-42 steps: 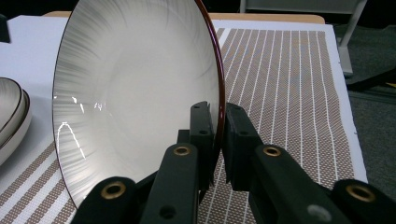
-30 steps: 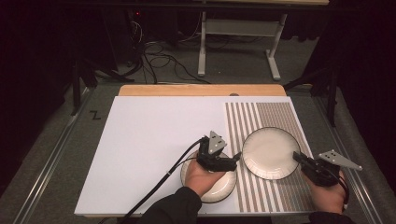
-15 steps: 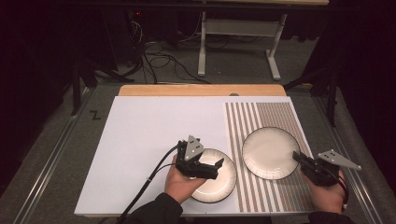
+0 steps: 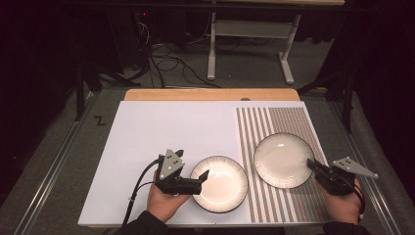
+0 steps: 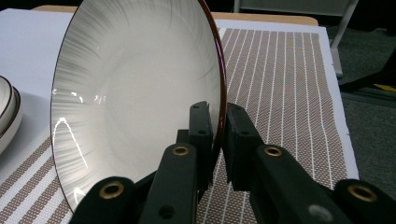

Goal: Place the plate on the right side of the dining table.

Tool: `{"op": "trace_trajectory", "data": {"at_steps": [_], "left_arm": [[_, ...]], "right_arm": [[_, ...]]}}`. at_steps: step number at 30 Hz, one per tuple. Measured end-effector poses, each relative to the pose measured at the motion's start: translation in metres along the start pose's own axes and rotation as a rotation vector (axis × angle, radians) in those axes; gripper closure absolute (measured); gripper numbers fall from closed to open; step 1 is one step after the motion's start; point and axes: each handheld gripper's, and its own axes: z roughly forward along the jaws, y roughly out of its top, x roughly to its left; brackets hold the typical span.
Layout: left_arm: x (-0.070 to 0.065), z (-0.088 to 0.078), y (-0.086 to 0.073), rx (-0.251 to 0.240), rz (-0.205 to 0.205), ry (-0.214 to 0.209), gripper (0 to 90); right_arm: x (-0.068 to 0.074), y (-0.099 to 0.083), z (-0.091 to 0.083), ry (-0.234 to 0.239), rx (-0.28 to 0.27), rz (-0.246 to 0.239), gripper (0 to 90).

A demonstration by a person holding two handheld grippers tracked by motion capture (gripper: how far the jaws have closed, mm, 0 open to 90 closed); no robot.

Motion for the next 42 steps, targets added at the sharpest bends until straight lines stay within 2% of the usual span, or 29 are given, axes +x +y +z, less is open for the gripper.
{"op": "trace_trajectory", "data": {"at_steps": [4, 8, 11, 13, 15, 18, 22, 27, 35, 40, 42], "left_arm": [[0.013, -0.016, -0.008, 0.006, 0.001, 0.033, 0.3], [0.028, -0.028, -0.018, 0.004, -0.021, 0.065, 0.3], [0.034, -0.031, -0.026, -0.003, -0.042, 0.078, 0.3], [0.037, -0.031, -0.032, 0.009, -0.042, 0.086, 0.3], [0.038, -0.03, -0.037, 0.026, -0.032, 0.101, 0.3], [0.041, -0.028, -0.042, 0.032, -0.051, 0.094, 0.4], [0.04, -0.027, -0.042, 0.028, -0.043, 0.083, 0.8], [0.039, -0.025, -0.043, 0.04, -0.029, 0.08, 1.5], [0.041, -0.027, -0.044, 0.031, -0.043, 0.074, 2.0], [0.042, -0.027, -0.044, 0.032, -0.041, 0.073, 2.1], [0.042, -0.027, -0.044, 0.03, -0.043, 0.073, 2.1]], "right_arm": [[0.0, 0.0, 0.0, -0.002, 0.001, -0.001, 84.0], [0.001, 0.0, -0.001, -0.006, 0.0, -0.003, 83.9], [0.002, 0.0, -0.001, -0.009, 0.002, -0.004, 83.9], [0.001, 0.0, -0.001, -0.009, 0.002, -0.004, 84.0], [0.001, 0.0, -0.001, -0.011, 0.006, 0.003, 83.9], [0.0, 0.001, 0.002, -0.012, 0.016, 0.009, 83.6], [-0.002, 0.003, 0.006, -0.012, 0.027, 0.014, 83.3], [-0.006, 0.004, 0.013, -0.005, 0.048, 0.045, 82.9], [-0.016, 0.003, 0.025, 0.004, 0.09, 0.096, 81.5], [-0.021, 0.001, 0.031, 0.005, 0.108, 0.117, 80.9], [-0.022, 0.001, 0.032, 0.008, 0.109, 0.111, 80.8]]}}
